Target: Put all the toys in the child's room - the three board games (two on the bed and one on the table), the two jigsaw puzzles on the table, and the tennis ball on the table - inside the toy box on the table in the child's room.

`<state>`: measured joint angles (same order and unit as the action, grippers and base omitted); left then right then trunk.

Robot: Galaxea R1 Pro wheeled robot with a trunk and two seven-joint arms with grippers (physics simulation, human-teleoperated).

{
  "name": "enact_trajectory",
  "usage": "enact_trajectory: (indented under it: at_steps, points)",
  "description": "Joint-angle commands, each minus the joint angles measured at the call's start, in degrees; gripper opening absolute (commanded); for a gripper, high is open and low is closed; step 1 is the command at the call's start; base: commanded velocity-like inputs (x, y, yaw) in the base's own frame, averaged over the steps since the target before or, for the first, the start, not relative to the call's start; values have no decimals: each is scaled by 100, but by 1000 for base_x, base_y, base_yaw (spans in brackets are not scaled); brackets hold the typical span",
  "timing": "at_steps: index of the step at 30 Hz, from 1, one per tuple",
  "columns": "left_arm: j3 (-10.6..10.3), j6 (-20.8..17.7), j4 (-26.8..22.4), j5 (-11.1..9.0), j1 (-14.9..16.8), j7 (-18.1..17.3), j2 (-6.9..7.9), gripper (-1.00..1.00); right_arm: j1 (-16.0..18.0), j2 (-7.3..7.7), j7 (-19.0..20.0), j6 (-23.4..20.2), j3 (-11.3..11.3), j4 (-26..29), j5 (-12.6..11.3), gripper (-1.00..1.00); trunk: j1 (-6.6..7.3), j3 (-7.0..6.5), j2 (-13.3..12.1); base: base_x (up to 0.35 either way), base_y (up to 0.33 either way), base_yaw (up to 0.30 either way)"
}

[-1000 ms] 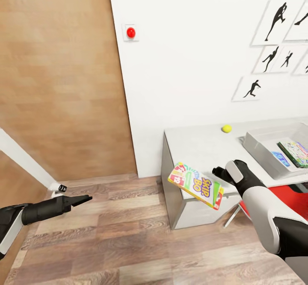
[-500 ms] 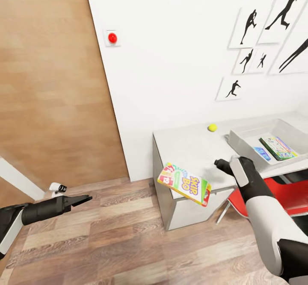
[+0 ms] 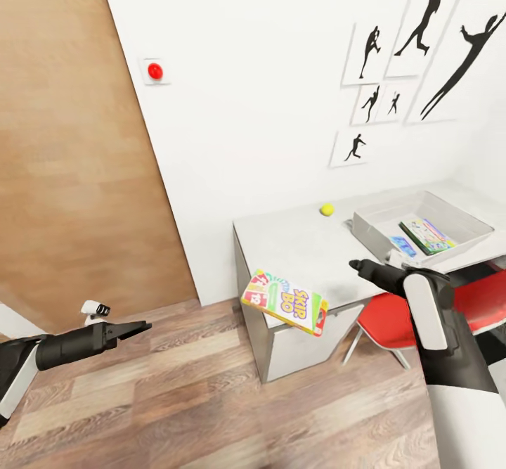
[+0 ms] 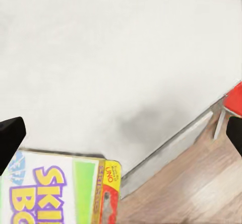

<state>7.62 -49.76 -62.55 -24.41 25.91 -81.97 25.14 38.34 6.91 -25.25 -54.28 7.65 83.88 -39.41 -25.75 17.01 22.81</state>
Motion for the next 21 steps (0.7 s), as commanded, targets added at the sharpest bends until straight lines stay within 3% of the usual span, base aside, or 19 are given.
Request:
enact_trajectory:
  at_steps: [1, 5, 6, 8, 9, 10, 17, 21]
  points:
    - [-1, -60, -2, -11, 2, -12, 3, 100, -147, 2, -24, -89, -7, 178, -308, 100, -4, 3, 10, 0, 0, -186]
    - [-1, -60, -2, -11, 2, -11, 1, 100, -556, 9, 329, -174, -25, 426, -934, 100, -4, -27, 10, 0, 0, -186]
    - [-3, -60, -2, -11, 2, -11, 1, 100, -723, 14, 619, -187, -40, 474, -1128, 100, -4, -35, 10, 0, 0, -186]
    - [-1, -60, -2, -11, 2, -12, 0, 100, -885, 21, 1005, -189, -61, 505, -1260, 100, -4, -50, 10, 0, 0, -186]
    - [0, -60, -2, -11, 2, -12, 0, 100, -962, 27, 1233, -185, -72, 516, -1306, 100, -4, -57, 10, 0, 0, -186]
    - [1, -60, -2, -11, 2, -12, 0, 100, -1109, 34, 1741, -169, -87, 530, -1369, 100, -4, -65, 10, 0, 0, -186]
    - [3, -52, -2, -11, 2, -12, 0, 100, -1551, 45, 3721, 59, -111, 537, -1398, 100, -4, -117, 10, 0, 0, -186]
    - [7, -52, -2, -11, 2, -12, 5, 100, -1795, 64, 4097, 337, -113, 514, -1401, 100, -4, -148, 10, 0, 0, -178]
